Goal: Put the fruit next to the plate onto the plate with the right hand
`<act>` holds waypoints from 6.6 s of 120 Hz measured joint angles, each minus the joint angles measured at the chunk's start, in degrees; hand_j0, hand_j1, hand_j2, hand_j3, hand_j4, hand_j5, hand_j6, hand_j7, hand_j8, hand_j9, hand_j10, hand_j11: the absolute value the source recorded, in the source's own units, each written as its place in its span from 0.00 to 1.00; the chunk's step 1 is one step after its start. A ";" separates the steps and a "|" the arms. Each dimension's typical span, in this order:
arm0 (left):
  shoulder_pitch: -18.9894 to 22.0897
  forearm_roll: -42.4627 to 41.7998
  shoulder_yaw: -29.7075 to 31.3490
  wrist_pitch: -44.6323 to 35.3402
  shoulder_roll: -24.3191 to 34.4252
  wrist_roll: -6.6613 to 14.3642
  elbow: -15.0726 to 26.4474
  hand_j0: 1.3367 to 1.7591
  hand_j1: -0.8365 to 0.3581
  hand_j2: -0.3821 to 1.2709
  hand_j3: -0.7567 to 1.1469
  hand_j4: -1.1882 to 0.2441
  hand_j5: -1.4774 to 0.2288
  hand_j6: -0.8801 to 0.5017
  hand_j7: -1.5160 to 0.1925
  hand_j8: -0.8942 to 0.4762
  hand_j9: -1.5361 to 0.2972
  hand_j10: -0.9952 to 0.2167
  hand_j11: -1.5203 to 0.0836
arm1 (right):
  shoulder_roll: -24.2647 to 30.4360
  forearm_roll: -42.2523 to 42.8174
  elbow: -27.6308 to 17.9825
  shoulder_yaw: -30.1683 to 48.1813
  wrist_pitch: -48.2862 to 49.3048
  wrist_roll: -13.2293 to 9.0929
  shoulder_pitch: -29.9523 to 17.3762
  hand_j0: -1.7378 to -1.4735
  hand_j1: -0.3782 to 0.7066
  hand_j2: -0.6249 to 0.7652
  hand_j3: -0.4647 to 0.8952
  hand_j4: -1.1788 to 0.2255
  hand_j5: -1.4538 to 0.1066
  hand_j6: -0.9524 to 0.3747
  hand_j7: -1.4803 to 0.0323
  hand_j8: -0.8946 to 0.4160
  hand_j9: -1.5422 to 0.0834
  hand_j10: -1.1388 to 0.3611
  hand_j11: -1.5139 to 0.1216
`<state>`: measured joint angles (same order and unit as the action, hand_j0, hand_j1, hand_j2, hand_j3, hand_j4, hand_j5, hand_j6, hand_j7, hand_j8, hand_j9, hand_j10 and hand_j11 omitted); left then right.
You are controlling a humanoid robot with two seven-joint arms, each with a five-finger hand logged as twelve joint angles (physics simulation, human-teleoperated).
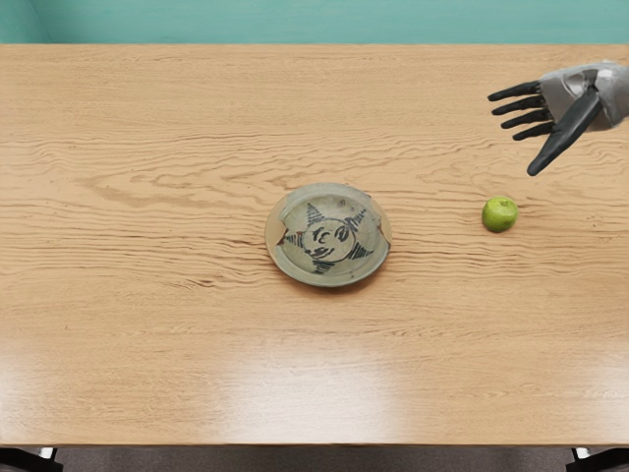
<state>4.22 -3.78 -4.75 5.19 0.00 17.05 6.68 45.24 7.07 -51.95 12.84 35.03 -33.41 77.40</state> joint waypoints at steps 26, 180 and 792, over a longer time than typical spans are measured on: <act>0.00 0.00 0.00 0.00 0.00 0.00 0.00 0.76 0.75 0.26 0.40 0.66 0.68 0.46 0.71 0.48 0.67 0.62 0.75 | 3.37 0.62 -6.57 -0.16 0.00 -0.39 0.07 0.30 0.07 0.44 0.34 0.81 0.90 0.69 0.95 0.65 0.92 0.73 0.90; 0.00 0.00 -0.01 0.00 0.00 0.00 0.00 0.76 0.75 0.26 0.40 0.66 0.68 0.46 0.71 0.48 0.67 0.62 0.75 | 0.63 35.44 -32.56 -3.99 -53.43 -1.59 -15.26 0.30 0.30 0.42 0.34 0.66 0.72 0.53 0.77 0.49 0.75 0.59 0.73; 0.00 0.00 -0.01 0.00 0.00 0.00 0.00 0.76 0.75 0.26 0.40 0.66 0.68 0.46 0.71 0.48 0.67 0.62 0.75 | 9.13 -18.10 -23.11 26.57 -0.73 -1.59 -30.78 0.30 0.08 0.44 0.34 0.81 0.89 0.68 0.94 0.65 0.91 0.73 0.89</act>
<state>4.22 -3.78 -4.76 5.19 0.00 17.05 6.68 54.37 -11.03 -75.06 39.41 34.30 -35.00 46.63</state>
